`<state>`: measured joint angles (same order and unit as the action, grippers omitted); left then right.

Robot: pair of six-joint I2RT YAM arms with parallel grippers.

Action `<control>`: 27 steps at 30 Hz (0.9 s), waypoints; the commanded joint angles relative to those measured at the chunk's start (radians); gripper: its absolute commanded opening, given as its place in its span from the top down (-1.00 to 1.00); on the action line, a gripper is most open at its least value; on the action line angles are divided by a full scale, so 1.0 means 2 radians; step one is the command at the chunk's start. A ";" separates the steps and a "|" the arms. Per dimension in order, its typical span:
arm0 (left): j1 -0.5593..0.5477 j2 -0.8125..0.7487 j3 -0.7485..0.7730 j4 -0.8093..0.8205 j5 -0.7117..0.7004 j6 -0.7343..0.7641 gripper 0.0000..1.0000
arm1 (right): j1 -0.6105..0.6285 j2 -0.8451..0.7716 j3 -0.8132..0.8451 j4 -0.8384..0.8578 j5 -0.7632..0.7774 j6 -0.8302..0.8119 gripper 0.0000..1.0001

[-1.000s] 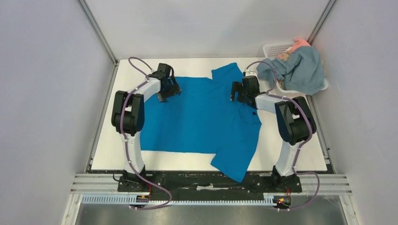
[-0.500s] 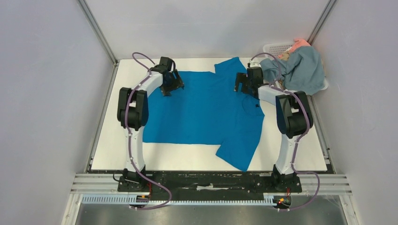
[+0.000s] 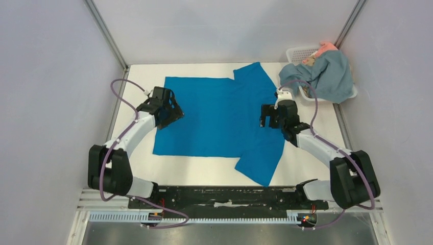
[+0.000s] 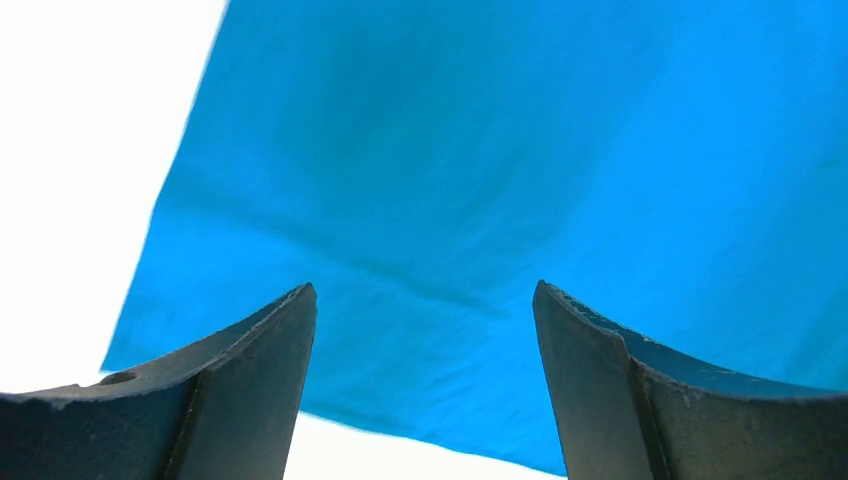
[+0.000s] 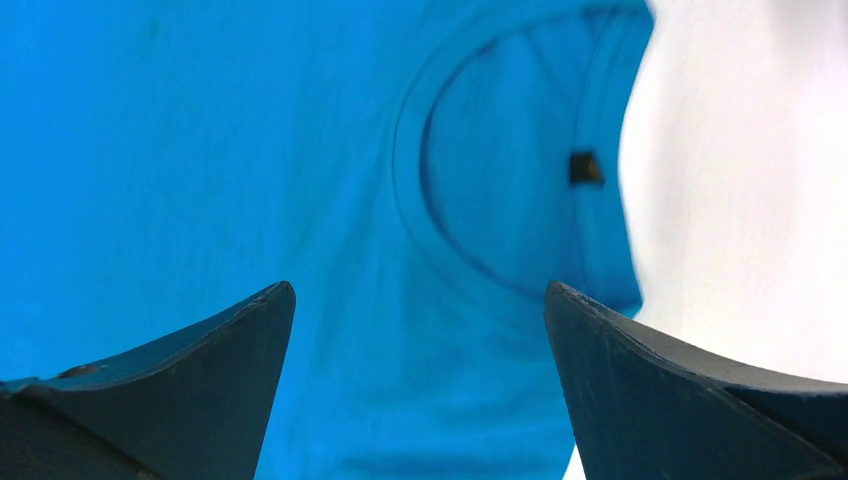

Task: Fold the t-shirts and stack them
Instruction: Flatten out the tshirt, then grab the side of the flattened tshirt closest away from the robot with both arms

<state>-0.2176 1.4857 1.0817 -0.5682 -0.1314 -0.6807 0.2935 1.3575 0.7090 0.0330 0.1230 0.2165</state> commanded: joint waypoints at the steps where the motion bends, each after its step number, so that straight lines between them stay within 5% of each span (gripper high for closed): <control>1: 0.002 -0.102 -0.114 -0.010 -0.078 -0.055 -0.71 | 0.016 -0.073 -0.061 0.012 0.007 -0.002 -0.96; 12: 0.008 -0.260 -0.249 -0.060 -0.199 -0.155 -0.72 | 0.055 -0.178 -0.140 0.017 -0.006 0.021 -0.96; 27: 0.022 -0.218 -0.306 0.039 -0.158 -0.172 -0.68 | 0.070 -0.222 -0.157 -0.010 0.011 0.036 -0.96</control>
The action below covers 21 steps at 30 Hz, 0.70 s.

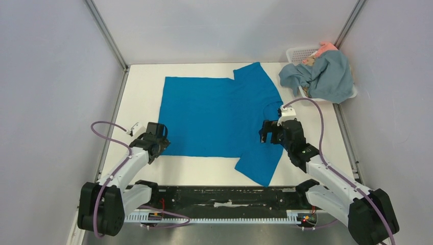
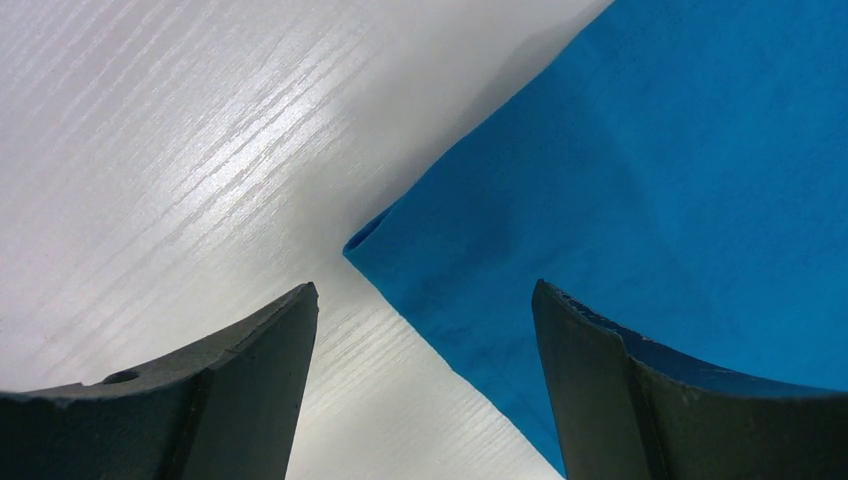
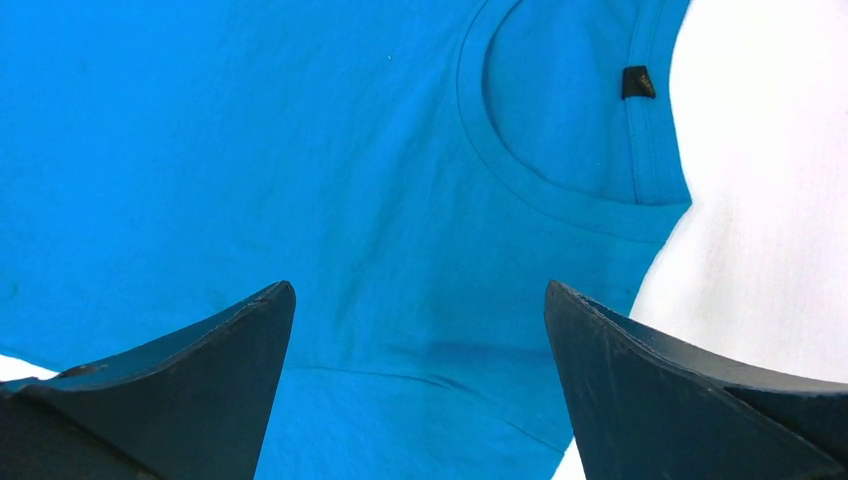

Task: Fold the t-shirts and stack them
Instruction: Grab the side of the flattened tshirt closest away from the robot with both arms

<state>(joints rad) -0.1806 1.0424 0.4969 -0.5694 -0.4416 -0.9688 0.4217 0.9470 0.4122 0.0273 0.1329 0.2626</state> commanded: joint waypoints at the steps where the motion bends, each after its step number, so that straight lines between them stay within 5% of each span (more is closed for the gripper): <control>1: 0.004 0.003 -0.016 0.045 -0.003 -0.030 -0.65 | 0.010 -0.021 -0.009 -0.011 0.007 0.014 -0.96; 15: 0.014 0.045 -0.028 0.099 0.021 -0.026 -0.18 | 0.050 -0.063 -0.013 -0.079 0.034 0.038 -0.96; 21: 0.020 0.047 -0.031 0.103 0.026 -0.025 0.22 | 0.061 -0.069 -0.002 -0.103 0.009 0.042 -0.96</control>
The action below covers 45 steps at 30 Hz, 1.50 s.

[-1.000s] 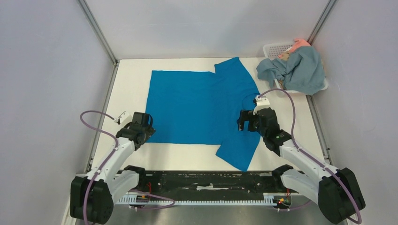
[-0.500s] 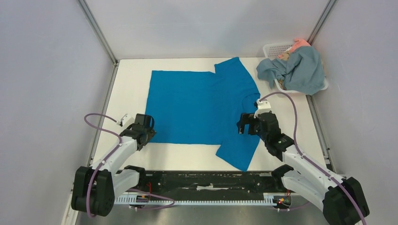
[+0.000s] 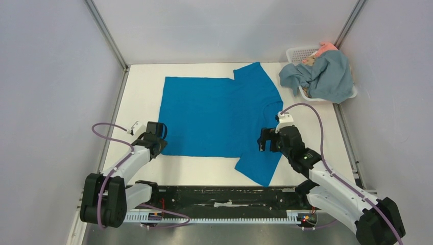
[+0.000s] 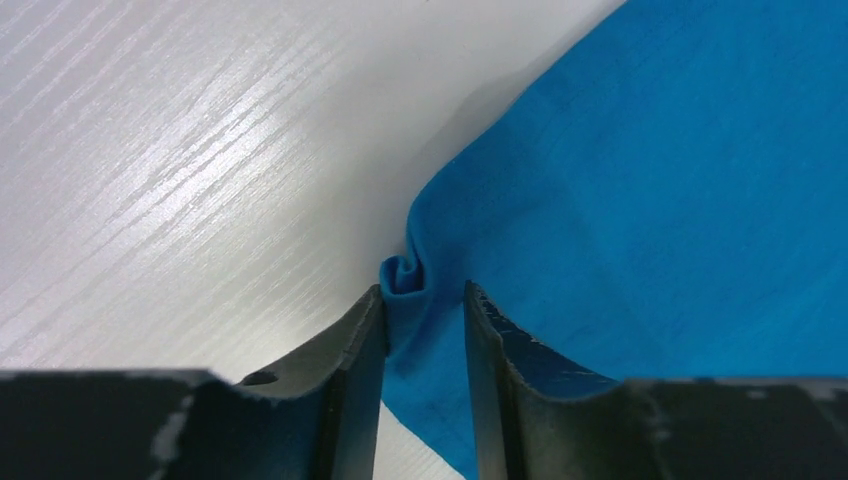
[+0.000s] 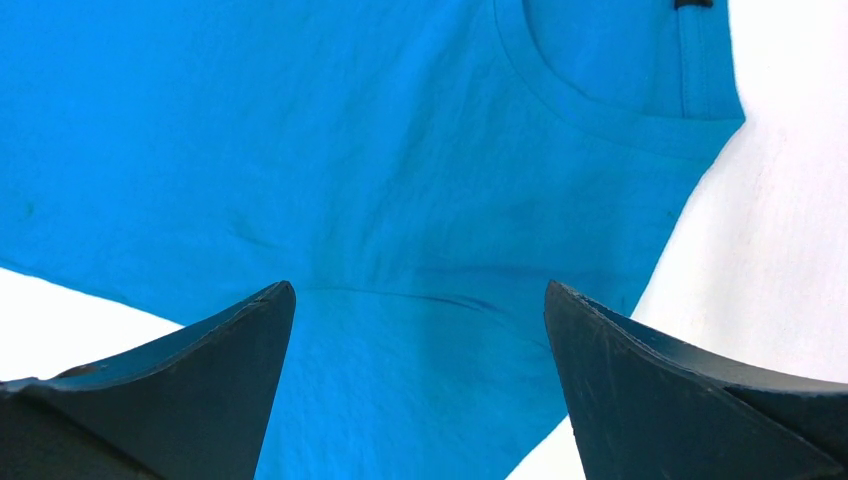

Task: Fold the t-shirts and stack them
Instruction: Grab the side of the flattened tshirt closest away from the robot with both arms

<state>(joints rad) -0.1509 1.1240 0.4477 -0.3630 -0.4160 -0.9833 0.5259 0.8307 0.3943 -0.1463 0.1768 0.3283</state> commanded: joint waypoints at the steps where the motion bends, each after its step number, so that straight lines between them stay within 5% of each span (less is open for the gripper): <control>1: 0.006 0.003 -0.009 0.004 0.016 -0.018 0.36 | 0.013 -0.014 0.010 -0.023 -0.018 0.007 -0.96; 7: 0.008 0.000 -0.015 0.007 0.021 -0.019 0.95 | 0.018 -0.012 0.037 -0.056 -0.002 -0.007 -0.96; 18: 0.024 -0.040 0.000 -0.012 0.060 0.018 0.96 | 0.052 -0.070 -0.011 -0.006 -0.025 0.031 -0.96; 25: 0.024 -0.059 -0.012 -0.009 0.055 0.007 0.96 | 0.080 -0.040 0.021 -0.091 -0.029 0.014 -0.96; 39: 0.024 -0.068 -0.024 -0.002 0.055 0.004 0.96 | 0.262 0.041 0.005 -0.182 -0.009 0.051 -0.96; 45: 0.024 -0.074 -0.022 -0.008 0.051 0.004 0.96 | 0.275 0.076 0.001 -0.181 0.014 0.063 -0.71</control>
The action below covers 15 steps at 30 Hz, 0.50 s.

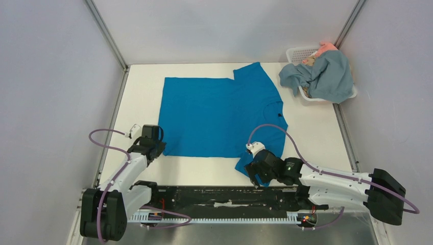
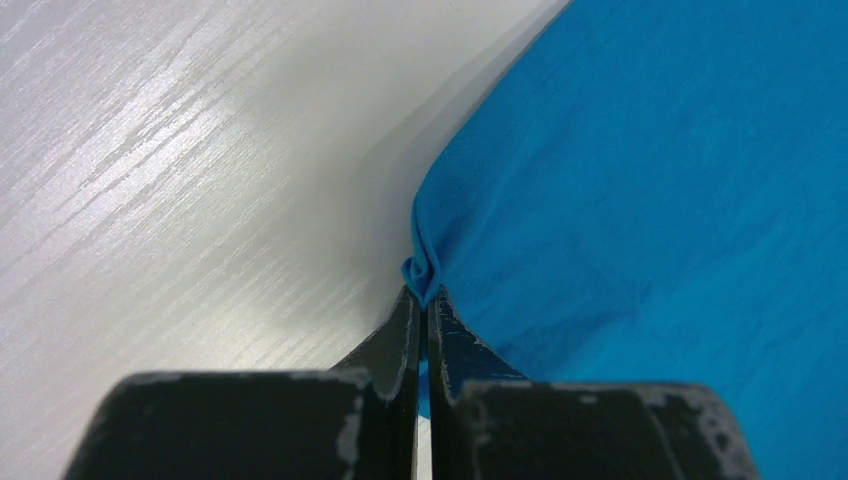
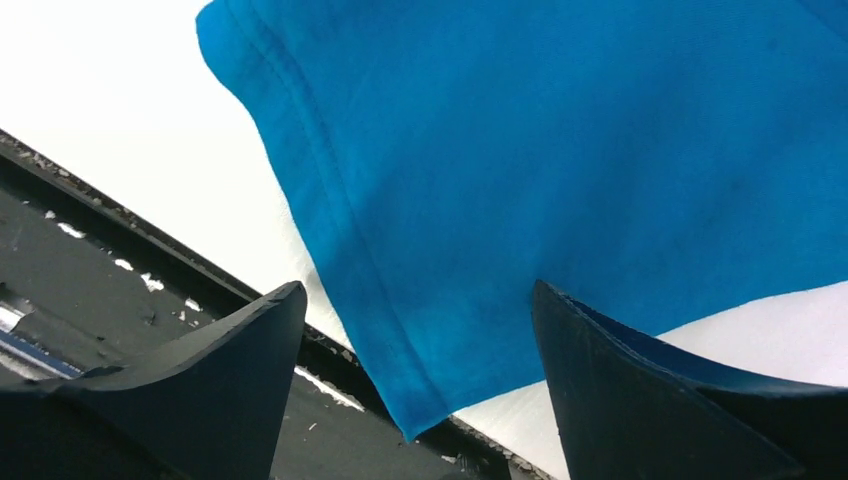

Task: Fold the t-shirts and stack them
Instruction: Grab the side of the flattened tshirt closest away from the robot with both arms

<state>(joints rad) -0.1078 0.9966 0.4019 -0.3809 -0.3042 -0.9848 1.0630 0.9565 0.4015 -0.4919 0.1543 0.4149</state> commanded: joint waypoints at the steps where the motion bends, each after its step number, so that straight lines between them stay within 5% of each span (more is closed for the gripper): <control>1: 0.002 -0.011 0.001 0.000 -0.006 0.005 0.95 | 0.007 0.016 -0.004 -0.009 0.030 0.023 -0.66; 15: 0.002 -0.028 0.006 -0.003 0.009 0.001 0.95 | 0.007 0.037 0.008 -0.032 0.134 0.065 0.97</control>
<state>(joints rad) -0.1078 0.9607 0.4019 -0.3874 -0.3038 -0.9848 1.0782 1.0225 0.4107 -0.4568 0.2909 0.5167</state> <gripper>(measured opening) 0.044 0.116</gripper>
